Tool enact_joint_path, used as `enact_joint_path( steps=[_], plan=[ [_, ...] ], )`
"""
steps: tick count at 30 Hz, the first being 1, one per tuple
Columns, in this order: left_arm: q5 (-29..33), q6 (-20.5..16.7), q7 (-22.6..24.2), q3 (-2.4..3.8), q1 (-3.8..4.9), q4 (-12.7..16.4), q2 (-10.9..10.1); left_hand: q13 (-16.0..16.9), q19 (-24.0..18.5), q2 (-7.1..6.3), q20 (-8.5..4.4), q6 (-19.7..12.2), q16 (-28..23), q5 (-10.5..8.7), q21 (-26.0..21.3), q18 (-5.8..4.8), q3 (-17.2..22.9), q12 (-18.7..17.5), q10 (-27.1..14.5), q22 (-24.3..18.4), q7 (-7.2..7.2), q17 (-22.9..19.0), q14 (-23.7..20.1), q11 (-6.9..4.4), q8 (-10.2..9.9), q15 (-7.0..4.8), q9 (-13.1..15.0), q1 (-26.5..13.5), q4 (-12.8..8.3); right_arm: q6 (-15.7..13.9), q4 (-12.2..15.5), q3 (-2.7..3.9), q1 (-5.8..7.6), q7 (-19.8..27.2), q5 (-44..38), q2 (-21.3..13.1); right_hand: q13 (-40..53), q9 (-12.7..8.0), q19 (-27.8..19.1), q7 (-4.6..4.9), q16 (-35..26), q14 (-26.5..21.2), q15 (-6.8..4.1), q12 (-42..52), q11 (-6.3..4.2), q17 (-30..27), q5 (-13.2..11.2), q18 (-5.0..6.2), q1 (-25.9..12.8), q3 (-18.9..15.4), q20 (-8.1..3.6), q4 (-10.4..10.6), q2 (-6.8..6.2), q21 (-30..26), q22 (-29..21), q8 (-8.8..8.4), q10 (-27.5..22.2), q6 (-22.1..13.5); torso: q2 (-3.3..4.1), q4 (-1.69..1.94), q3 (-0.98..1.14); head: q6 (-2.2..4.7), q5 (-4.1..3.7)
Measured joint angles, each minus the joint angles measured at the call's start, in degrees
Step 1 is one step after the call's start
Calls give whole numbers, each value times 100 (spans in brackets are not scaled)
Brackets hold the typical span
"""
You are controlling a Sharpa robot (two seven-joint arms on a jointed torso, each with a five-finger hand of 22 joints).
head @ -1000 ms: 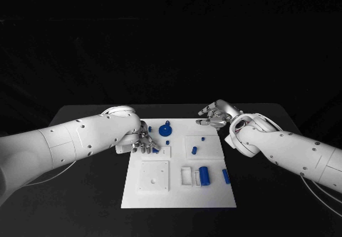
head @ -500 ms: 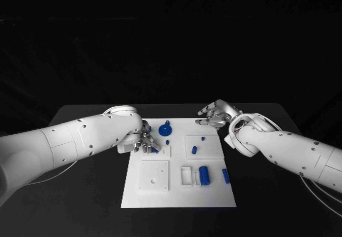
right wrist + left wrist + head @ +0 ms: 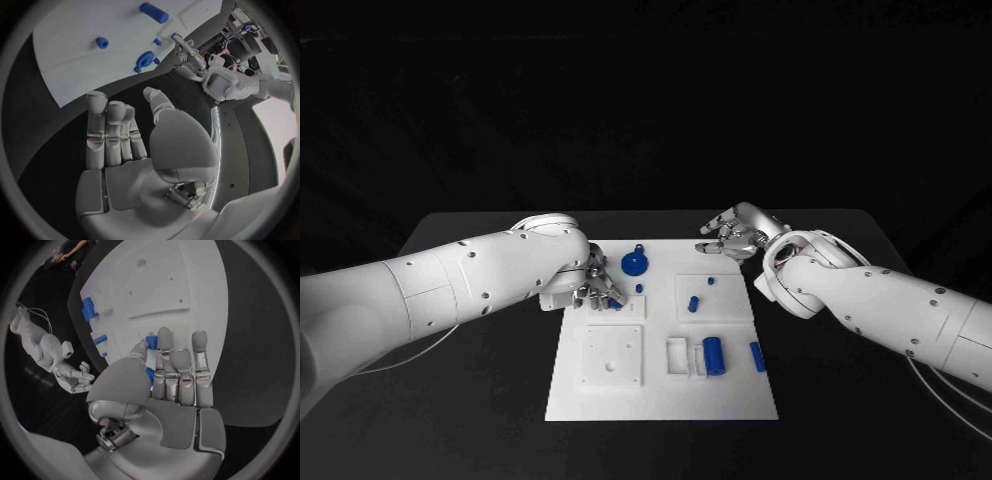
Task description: Assemble the parts on the task board
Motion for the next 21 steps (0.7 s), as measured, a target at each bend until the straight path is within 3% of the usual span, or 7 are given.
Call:
enact_joint_path(
  steps=[4,6,12,15,21],
  plan=[
    [29,-10,-12,0,-1,-2,-5,0,0,-47,0,-7,-22,-70,0,0,-34,-28,0,0,7,-7,21,0,-12,21,0,-47,64,0,0,0,-1,0,0,-2,0,0,0,0,0,0,0,0,0,0,0,0,0,0,0,0,0,0,0,0,0,0,-1,1,1,1,1],
    [44,-10,-20,0,-1,-6,-5,0,0,-154,0,-9,-28,-447,0,0,-24,-39,0,0,8,-18,21,0,-16,21,0,-141,186,0,1,0,-1,0,0,-3,0,0,0,0,0,0,0,0,0,0,0,0,0,0,0,0,0,0,0,0,0,0,-1,1,1,1,1],
    [86,0,-37,3,-1,-24,-3,-1,0,-512,0,-10,-62,-872,-22,1,288,-61,0,-1,8,-34,20,0,-16,20,0,-204,508,0,6,0,-1,0,0,-5,0,0,0,0,0,0,0,0,0,0,0,0,0,0,0,0,0,0,0,0,0,0,-1,1,1,2,3],
    [102,9,-46,5,0,-28,-3,-1,0,-637,0,-24,-62,-967,-49,1,380,-88,-14,-1,-5,-37,21,14,-15,20,0,-216,650,0,12,0,-1,0,0,-6,0,0,0,0,0,0,0,0,0,0,0,0,0,0,0,0,0,0,0,0,0,0,-1,1,1,3,4],
    [122,43,-70,9,5,-34,-4,-1,22,-719,22,-76,-62,-1012,-76,1,423,-112,1,-1,-48,-53,0,40,-9,40,1,-198,758,0,21,0,-1,0,0,-8,0,0,0,0,0,0,0,0,0,0,0,0,0,0,0,0,0,0,0,0,0,0,-1,1,2,-3,4]
  ],
)
